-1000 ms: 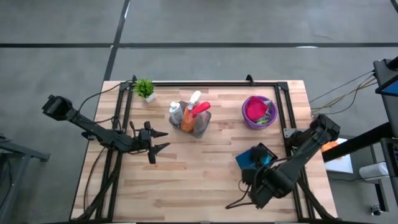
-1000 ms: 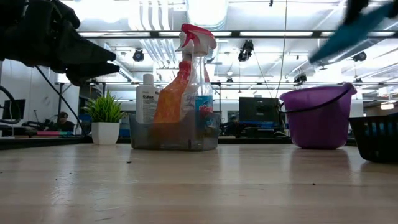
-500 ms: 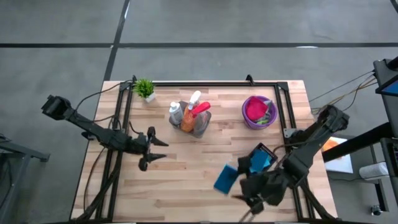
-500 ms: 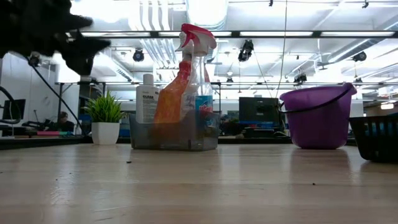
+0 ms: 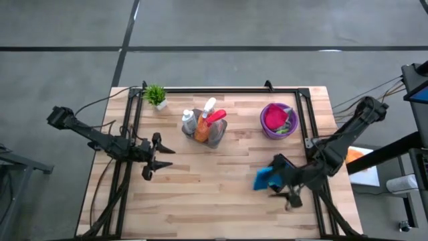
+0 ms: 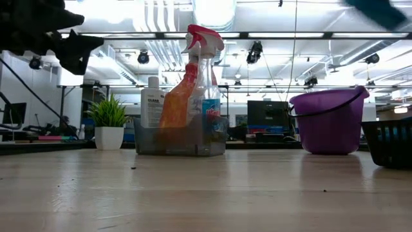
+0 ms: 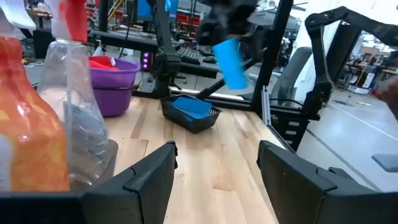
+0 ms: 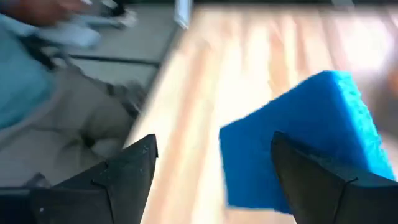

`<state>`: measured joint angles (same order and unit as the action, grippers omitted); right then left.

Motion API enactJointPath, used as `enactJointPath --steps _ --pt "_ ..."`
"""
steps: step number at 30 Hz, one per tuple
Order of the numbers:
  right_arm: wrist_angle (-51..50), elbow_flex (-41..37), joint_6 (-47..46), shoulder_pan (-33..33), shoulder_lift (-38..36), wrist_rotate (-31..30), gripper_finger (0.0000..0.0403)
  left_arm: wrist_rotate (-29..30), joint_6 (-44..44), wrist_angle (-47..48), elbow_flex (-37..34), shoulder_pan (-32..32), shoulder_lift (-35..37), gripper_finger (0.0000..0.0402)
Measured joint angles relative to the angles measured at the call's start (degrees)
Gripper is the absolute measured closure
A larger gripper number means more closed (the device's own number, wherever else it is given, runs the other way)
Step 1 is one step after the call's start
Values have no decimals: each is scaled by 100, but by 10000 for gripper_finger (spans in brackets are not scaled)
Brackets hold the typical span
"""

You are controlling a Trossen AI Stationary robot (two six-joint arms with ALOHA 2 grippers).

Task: Pick & Place Kitchen Items
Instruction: Put the blue sponge into the black basket

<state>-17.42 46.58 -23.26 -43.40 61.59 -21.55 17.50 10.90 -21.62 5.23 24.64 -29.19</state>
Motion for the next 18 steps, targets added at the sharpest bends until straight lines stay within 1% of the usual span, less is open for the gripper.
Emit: enactJointPath --steps 2,5,7,9,14,18 --pt "-488 -249 -567 7 -283 -109 96 45 4 118 0 0 44 171" --pt "-1049 -611 -1389 6 -626 -108 96 110 88 221 0 0 55 171" --pt "-1255 -844 -1856 0 -802 -6 96 142 104 241 0 0 55 171" --pt "-1248 -1026 -2210 4 -958 71 96 153 124 240 0 0 59 171" --pt "-1429 -1306 -2888 0 -1119 180 96 155 138 238 0 0 59 171" --pt "-1983 -1455 -3522 4 -1038 176 96 153 153 232 0 0 59 171"
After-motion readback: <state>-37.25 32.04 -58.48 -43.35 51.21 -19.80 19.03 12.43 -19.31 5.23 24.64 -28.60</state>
